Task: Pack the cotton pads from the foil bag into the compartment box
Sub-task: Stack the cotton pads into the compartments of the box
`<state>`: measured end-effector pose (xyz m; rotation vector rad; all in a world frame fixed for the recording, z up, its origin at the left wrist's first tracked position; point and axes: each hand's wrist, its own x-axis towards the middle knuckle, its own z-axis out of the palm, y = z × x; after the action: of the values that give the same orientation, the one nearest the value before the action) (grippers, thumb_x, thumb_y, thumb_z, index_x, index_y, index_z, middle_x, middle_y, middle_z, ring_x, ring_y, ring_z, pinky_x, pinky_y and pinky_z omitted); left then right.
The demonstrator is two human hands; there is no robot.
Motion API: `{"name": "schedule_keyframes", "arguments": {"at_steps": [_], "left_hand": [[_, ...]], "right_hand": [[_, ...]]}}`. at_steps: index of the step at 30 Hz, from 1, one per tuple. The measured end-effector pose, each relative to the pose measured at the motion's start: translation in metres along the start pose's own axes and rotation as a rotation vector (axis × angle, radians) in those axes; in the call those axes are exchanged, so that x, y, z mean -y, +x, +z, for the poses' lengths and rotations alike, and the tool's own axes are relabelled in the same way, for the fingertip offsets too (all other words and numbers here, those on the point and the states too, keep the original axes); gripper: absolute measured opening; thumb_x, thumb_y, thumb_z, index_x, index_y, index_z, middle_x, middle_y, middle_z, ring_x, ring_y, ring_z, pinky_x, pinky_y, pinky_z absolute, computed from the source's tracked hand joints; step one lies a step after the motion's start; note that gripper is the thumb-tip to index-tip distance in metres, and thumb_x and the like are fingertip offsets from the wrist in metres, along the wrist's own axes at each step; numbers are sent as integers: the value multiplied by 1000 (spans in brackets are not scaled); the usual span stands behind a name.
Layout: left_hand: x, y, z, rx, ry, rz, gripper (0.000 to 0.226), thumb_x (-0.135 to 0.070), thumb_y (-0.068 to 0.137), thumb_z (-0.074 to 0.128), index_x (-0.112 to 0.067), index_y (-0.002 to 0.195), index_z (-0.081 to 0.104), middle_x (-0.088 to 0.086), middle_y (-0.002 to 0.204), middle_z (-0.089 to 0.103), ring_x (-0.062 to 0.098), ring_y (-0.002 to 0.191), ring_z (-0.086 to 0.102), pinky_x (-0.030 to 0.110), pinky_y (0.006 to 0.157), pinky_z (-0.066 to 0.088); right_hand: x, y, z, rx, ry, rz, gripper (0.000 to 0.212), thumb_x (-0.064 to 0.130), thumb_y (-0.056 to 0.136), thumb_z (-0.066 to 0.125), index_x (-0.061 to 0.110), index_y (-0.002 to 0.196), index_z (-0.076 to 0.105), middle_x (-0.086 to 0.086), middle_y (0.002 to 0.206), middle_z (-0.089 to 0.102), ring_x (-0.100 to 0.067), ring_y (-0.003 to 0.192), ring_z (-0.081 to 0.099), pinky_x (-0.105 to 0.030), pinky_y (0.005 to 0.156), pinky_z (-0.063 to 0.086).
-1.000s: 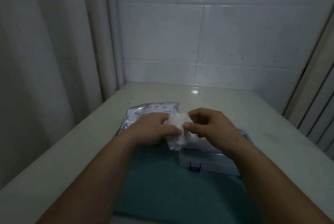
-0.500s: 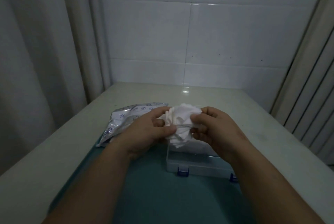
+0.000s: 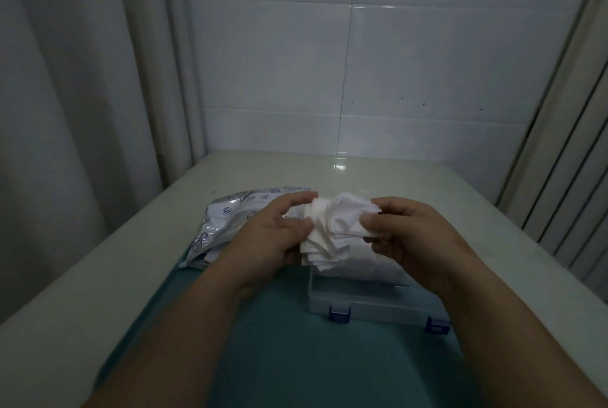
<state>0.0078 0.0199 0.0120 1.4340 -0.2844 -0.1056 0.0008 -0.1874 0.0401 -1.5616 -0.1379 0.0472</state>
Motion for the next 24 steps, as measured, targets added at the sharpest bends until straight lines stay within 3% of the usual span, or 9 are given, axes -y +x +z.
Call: {"name": "schedule_keyframes", "arguments": {"at_steps": [3, 5, 9, 11, 15, 20, 22, 24], "left_hand": [[2, 0, 0, -48, 193, 24, 35, -9, 93, 59, -31, 120, 61, 26, 89, 70, 40, 87, 68, 45, 78, 59], [2, 0, -1, -51, 271, 36, 34, -13, 92, 61, -36, 118, 61, 28, 92, 68, 41, 92, 66, 50, 86, 56], [1, 0, -1, -77, 425, 55, 34, -18, 92, 61, -39, 118, 57, 22, 83, 69, 20, 71, 62, 31, 70, 51], [3, 1, -2, -98, 465, 57, 34, -20, 91, 62, -39, 118, 56, 17, 76, 68, 14, 65, 59, 29, 66, 47], [4, 2, -2, -116, 461, 56, 31, -21, 91, 62, -37, 116, 57, 5, 72, 71, 9, 63, 63, 29, 65, 49], [1, 0, 3, -60, 396, 44, 28, -19, 92, 61, -34, 115, 61, 9, 75, 71, 10, 68, 63, 28, 69, 48], [0, -1, 6, -26, 198, -8, 25, -17, 93, 59, -30, 115, 64, 12, 87, 73, 18, 79, 70, 36, 78, 55], [0, -1, 7, -10, 148, -8, 29, -18, 90, 63, -29, 117, 62, 11, 94, 75, 26, 90, 72, 45, 87, 55]], "right_hand": [[0, 2, -4, 1, 16, -34, 16, 1, 85, 63, 6, 95, 74, -10, 82, 71, -21, 74, 62, -28, 64, 51], [-1, 2, -5, 11, 22, -47, 16, 0, 85, 62, 5, 95, 73, -11, 83, 70, -22, 74, 62, -29, 65, 51], [-1, 3, -5, 30, 61, -74, 15, -3, 84, 60, 2, 92, 71, -12, 80, 67, -24, 74, 59, -31, 66, 49], [2, 3, -7, 38, 175, -94, 15, -3, 77, 61, -1, 90, 68, -13, 78, 62, -24, 72, 57, -28, 61, 47], [4, 4, -8, 81, 243, -52, 20, 2, 69, 63, -3, 89, 66, -14, 76, 59, -22, 68, 55, -23, 52, 47], [-10, 5, 2, -12, -68, -16, 14, 2, 86, 62, 5, 91, 74, -11, 82, 71, -21, 72, 60, -27, 62, 50], [-11, 6, 5, -58, -92, -33, 15, 4, 86, 63, 9, 95, 75, -9, 83, 73, -18, 73, 62, -24, 63, 51], [-11, 6, 6, -89, -71, -46, 16, 5, 86, 65, 8, 99, 74, -10, 87, 74, -18, 73, 64, -22, 62, 52]]}}
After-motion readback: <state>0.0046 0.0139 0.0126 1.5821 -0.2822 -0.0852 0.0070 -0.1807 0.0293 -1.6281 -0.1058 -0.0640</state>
